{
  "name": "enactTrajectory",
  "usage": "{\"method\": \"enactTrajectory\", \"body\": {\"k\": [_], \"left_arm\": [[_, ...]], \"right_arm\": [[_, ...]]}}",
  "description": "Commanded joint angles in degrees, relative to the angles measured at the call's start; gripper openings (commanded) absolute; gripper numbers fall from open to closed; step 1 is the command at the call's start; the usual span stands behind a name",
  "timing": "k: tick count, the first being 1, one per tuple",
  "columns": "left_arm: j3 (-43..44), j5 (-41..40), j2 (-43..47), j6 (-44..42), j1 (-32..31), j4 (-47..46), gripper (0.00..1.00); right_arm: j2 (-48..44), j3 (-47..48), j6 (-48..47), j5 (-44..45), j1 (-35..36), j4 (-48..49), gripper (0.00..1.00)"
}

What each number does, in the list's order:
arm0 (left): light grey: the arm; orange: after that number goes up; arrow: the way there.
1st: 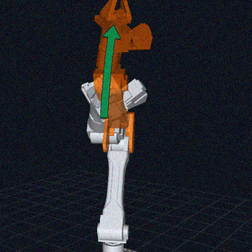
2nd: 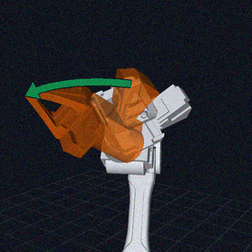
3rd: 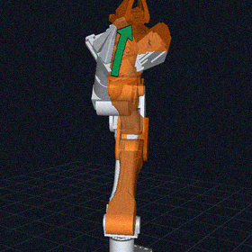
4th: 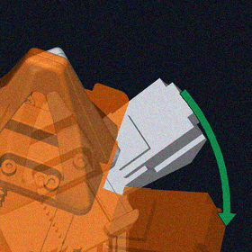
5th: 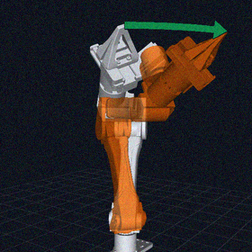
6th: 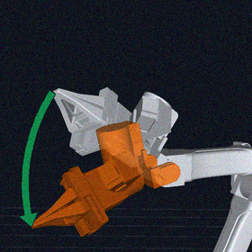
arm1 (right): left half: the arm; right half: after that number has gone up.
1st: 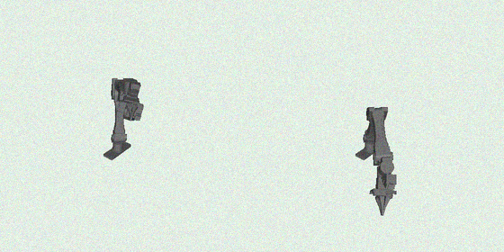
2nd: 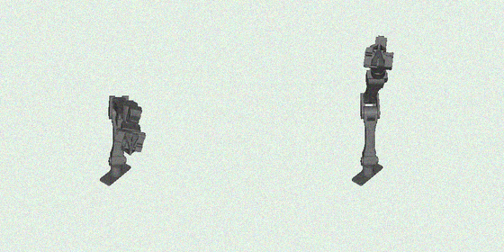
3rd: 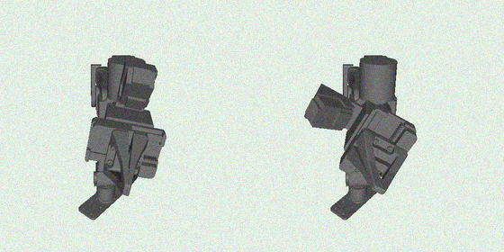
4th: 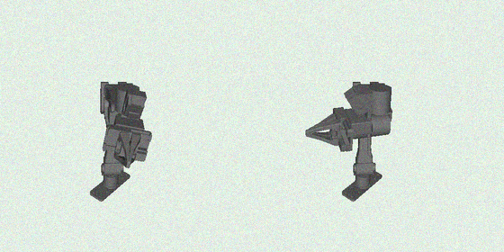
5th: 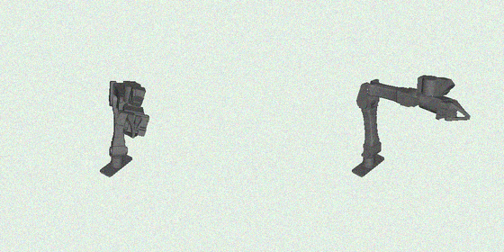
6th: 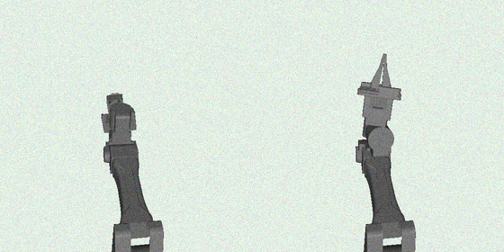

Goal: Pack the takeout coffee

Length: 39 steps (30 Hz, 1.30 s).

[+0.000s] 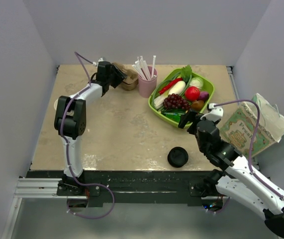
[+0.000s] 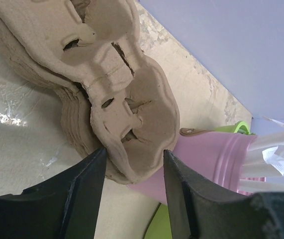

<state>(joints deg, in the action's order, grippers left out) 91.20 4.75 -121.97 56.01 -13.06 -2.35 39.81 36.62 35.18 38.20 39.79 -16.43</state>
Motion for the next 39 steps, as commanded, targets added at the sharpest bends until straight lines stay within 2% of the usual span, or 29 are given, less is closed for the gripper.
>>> {"method": "enactTrajectory", "body": {"k": [1, 12, 16, 17, 18, 21, 23, 28, 32, 35, 37, 39], "left_arm": [[3.64, -0.71, -0.9, 0.59, 0.49, -0.82, 0.54], [6.54, -2.46, -3.89, 0.86, 0.75, 1.64, 0.51], [6.36, -3.61, -4.24, 1.47, 0.75, 2.17, 0.42], [6.45, -3.7, -4.41, 1.47, 0.75, 2.09, 0.4], [6.62, -3.7, -4.5, 1.47, 0.75, 2.0, 0.33], [6.8, -3.7, -4.68, 1.3, 0.75, 2.26, 0.26], [7.5, -4.05, -4.76, 0.86, 0.75, 2.26, 0.25], [11.01, -4.58, -6.43, 0.86, 0.75, 9.1, 0.24], [11.89, -4.58, -6.79, 1.47, 0.75, 9.38, 0.23], [13.56, -4.58, -7.75, 1.39, 0.75, 10.52, 0.15], [14.09, -4.58, -8.02, 1.04, 0.75, 10.61, 0.03], [14.36, -4.4, -7.5, 0.51, 0.75, 10.87, 0.0]], "right_arm": [[0.26, 1.7, 1.3, 3.11, -0.06, -0.1, 0.98], [1.06, 2.32, 2.44, 5.13, -0.06, -1.86, 0.98], [1.14, 2.23, 2.26, 5.14, -0.06, -1.59, 0.98], [1.23, 2.23, 2.18, 5.05, -0.06, -1.51, 0.98], [1.58, 2.23, 2.0, 5.05, -0.06, -1.33, 0.98], [2.11, 2.4, 1.91, 5.13, -0.06, -1.33, 0.98], [2.64, 2.49, 2.09, 5.48, -0.06, -1.59, 0.98], [2.99, 2.75, 2.17, 5.66, 0.02, -1.86, 0.98], [2.55, 2.58, 2.17, 5.66, -0.06, -1.77, 0.98], [2.38, 2.4, 1.65, 5.22, -0.06, -1.15, 0.98], [2.29, 2.4, 1.65, 5.22, 0.02, -1.15, 0.98], [2.2, 2.32, 1.56, 5.31, -0.06, -0.98, 0.98]]}}
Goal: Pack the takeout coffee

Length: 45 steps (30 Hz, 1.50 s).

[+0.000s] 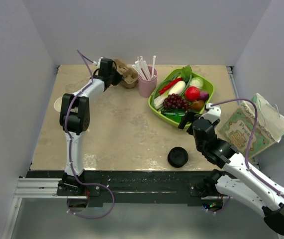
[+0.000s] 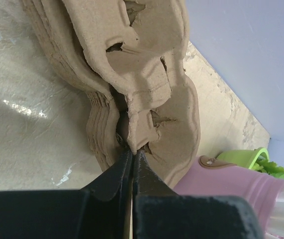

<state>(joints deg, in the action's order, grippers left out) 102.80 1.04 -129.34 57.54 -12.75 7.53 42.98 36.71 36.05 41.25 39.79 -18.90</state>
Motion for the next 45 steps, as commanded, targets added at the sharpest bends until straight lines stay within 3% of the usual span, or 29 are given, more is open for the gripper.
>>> {"method": "enactTrajectory", "body": {"k": [1, 18, 24, 27, 34, 38, 45], "left_arm": [[2.67, -0.34, 0.05, -1.72, 0.45, 0.47, 0.0], [-7.88, 1.77, 19.11, -4.19, 1.41, -4.72, 0.0], [-12.44, -2.25, 26.74, -5.68, 1.77, -0.77, 0.0], [-18.15, -4.99, 34.11, -6.12, 1.86, 2.82, 0.0], [-49.58, -4.12, 57.07, -6.04, 1.59, -0.94, 0.0], [-58.49, -0.52, 64.55, -6.65, -1.3, 0.03, 0.0], [-67.9, -3.33, 72.55, -2.01, -12.2, 4.07, 0.0]], "right_arm": [[-0.97, 2.14, 0.42, 2.16, 0.02, 1.75, 0.98], [-2.55, 1.79, -2.04, -0.21, 0.02, 3.34, 0.98], [-3.69, 1.44, -2.3, -0.74, 0.02, 3.52, 0.98], [-4.05, 1.26, -2.04, -0.47, -0.06, 3.25, 0.98], [-4.66, 1.44, -1.16, 0.93, -0.06, 2.11, 0.98], [-4.58, 1.61, -0.99, 1.28, 0.02, 2.02, 0.98], [-4.31, 2.31, -0.37, 0.67, 0.02, 1.05, 0.98]]}}
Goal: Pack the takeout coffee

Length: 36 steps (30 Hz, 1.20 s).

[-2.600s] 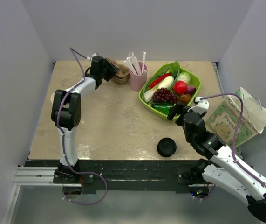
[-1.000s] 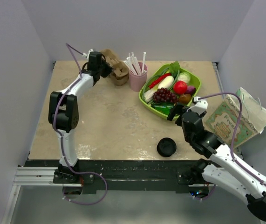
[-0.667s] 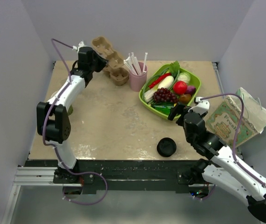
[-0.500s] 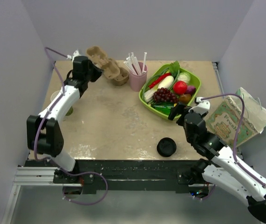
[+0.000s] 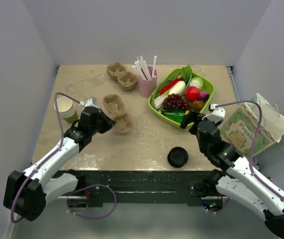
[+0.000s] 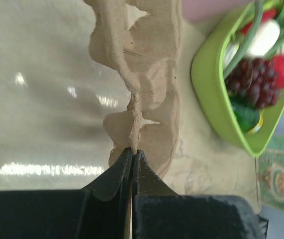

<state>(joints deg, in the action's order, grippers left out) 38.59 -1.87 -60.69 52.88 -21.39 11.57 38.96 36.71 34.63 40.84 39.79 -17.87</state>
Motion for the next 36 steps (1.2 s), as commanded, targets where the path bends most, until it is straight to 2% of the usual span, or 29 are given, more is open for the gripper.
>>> {"method": "enactTrajectory", "body": {"k": [1, 4, 7, 10, 15, 16, 17, 19, 21, 22, 24, 25, 27, 29, 32, 36], "left_arm": [[-6.22, -0.07, 4.6, 3.27, -3.83, -0.75, 0.0], [-12.8, 1.51, 6.45, 6.7, -4.45, -5.93, 0.0], [-17.74, 6.6, 5.06, 9.25, -4.98, -14.37, 0.0], [-18.64, 8.46, 2.24, 11.01, -6.56, -17.37, 0.0], [-18.73, 5.56, -0.57, 13.82, -11.65, -19.31, 0.01], [-18.46, 5.21, -0.75, 14.0, -12.36, -19.22, 0.04], [-18.29, 3.82, -0.66, 14.26, -13.93, -19.13, 0.16], [-17.85, 2.67, -0.49, 14.7, -15.34, -19.04, 0.32], [-16.89, 2.04, -0.31, 14.71, -17.19, -18.61, 0.42], [-16.44, 1.96, -0.4, 14.62, -17.63, -18.0, 0.54], [-15.04, -0.15, -0.05, 14.09, -18.34, -15.36, 0.64], [-14.77, -1.46, 0.3, 13.92, -18.51, -14.4, 0.74], [-13.64, -2.7, 1.62, 13.12, -18.69, -11.67, 0.83], [-11.97, -6.45, 3.37, 11.55, -18.69, -4.58, 0.94], [-7.22, -12.69, 5.31, 9.53, -18.69, 5.52, 1.0], [-2.74, -16.76, 7.16, 7.33, -18.69, 12.5, 1.0]], "right_arm": [[-0.38, 2.31, 1.05, 1.0, 0.02, 0.03, 0.98], [-0.38, 2.23, 1.31, 0.64, -0.06, -0.06, 0.98], [0.06, 2.23, 1.32, 0.12, -0.06, 0.11, 0.98], [0.85, 2.23, 1.23, -0.15, -0.06, 0.46, 0.98], [2.0, 2.58, 1.31, -0.41, -0.06, 0.55, 0.98], [2.08, 2.58, 1.31, -0.41, 0.02, 0.47, 0.98], [2.08, 2.49, 1.4, -0.41, 0.02, 0.47, 0.98], [1.91, 2.4, 1.4, -0.41, 0.02, 0.55, 0.98], [1.82, 2.31, 1.31, -0.59, 0.02, 0.73, 0.98], [1.73, 2.31, 1.23, -0.67, -0.06, 0.73, 0.98], [1.38, 2.31, 1.31, -0.85, 0.02, 0.64, 0.98], [1.38, 2.31, 1.49, -1.11, 0.02, 0.55, 0.98], [1.21, 2.23, 1.66, -1.64, -0.06, 0.55, 0.98], [1.21, 1.88, 2.11, -1.99, -0.06, 0.73, 0.98], [1.21, 1.79, 1.4, -3.22, 0.02, 1.61, 0.98], [1.03, 1.35, -1.14, -7.42, -0.06, 3.97, 0.98]]}}
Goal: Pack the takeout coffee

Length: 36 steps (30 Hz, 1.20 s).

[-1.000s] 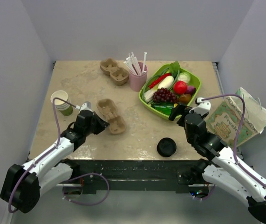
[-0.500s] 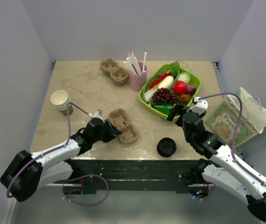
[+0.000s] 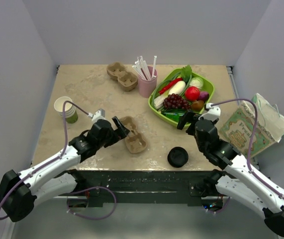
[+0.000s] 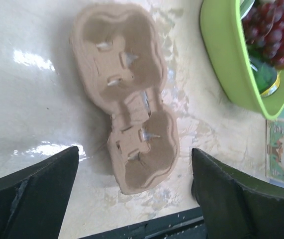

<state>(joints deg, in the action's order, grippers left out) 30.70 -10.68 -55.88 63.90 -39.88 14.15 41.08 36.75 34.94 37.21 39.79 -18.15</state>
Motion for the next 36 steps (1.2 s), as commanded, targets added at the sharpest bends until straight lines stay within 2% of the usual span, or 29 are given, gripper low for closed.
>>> {"method": "enactTrajectory", "body": {"k": [1, 4, 9, 12, 16, 17, 23, 26, 27, 28, 30, 31, 32, 33, 36], "left_arm": [[5.86, -8.74, 2.79, -3.95, -0.2, 11.32, 1.0], [9.46, -13.13, 3.49, -4.04, -0.2, 17.56, 1.0], [17.18, -21.83, 2.62, -1.5, -0.03, 29.34, 1.0], [21.57, -27.46, 2.0, -0.35, 2.86, 34.26, 1.0], [24.58, -21.52, 0.69, -9.13, 18.12, 29.54, 0.98], [26.33, -20.19, -0.01, -13.06, 19.91, 27.53, 0.98], [38.79, -18.33, -9.06, -20.74, 28.27, 27.15, 0.96], [43.29, -17.45, -14.42, -22.85, 33.27, 28.47, 0.87], [43.74, -16.49, -15.57, -23.38, 34.77, 28.3, 0.81], [44.09, -13.35, -17.84, -24.6, 37.74, 27.6, 0.77], [44.1, -9.82, -19.7, -26.27, 39.87, 25.59, 0.71], [43.75, -8.15, -20.93, -27.33, 41.44, 23.14, 0.71], [43.48, -7.78, -21.64, -27.95, 41.63, 22.33, 0.7], [43.57, -7.43, -22.25, -28.65, 41.72, 21.45, 0.65], [44.18, -7.87, -24.54, -29.27, 42.34, 19.69, 0.58]], "right_arm": [[-1.09, 1.04, -3.37, -4.94, -0.06, 5.83, 0.98], [-0.74, 0.6, -5.14, -8.46, 0.02, 7.95, 0.98], [-0.56, 0.6, -5.14, -8.65, -0.06, 7.78, 0.98], [-0.3, 0.51, -5.23, -8.56, -0.06, 7.78, 0.98], [0.14, 0.51, -4.97, -8.21, -0.06, 8.13, 0.98], [0.14, 0.43, -5.05, -8.21, -0.06, 8.39, 0.98], [1.55, 0.6, -5.93, -9.44, -0.06, 9.28, 0.98], [1.28, 0.78, -5.67, -8.3, 0.02, 8.57, 0.98], [1.11, 0.78, -5.58, -8.12, 0.02, 8.4, 0.98], [0.59, 0.78, -5.5, -7.77, 0.02, 8.05, 0.98], [-0.03, 0.6, -5.58, -7.77, 0.02, 8.22, 0.98], [-0.64, 0.51, -5.58, -7.86, 0.02, 8.48, 0.98], [-1.0, 0.43, -5.67, -7.86, 0.02, 8.4, 0.98], [-1.18, 0.34, -5.58, -7.86, 0.02, 8.4, 0.98], [-1.44, 0.07, -5.5, -7.77, -0.06, 8.66, 0.98]]}}
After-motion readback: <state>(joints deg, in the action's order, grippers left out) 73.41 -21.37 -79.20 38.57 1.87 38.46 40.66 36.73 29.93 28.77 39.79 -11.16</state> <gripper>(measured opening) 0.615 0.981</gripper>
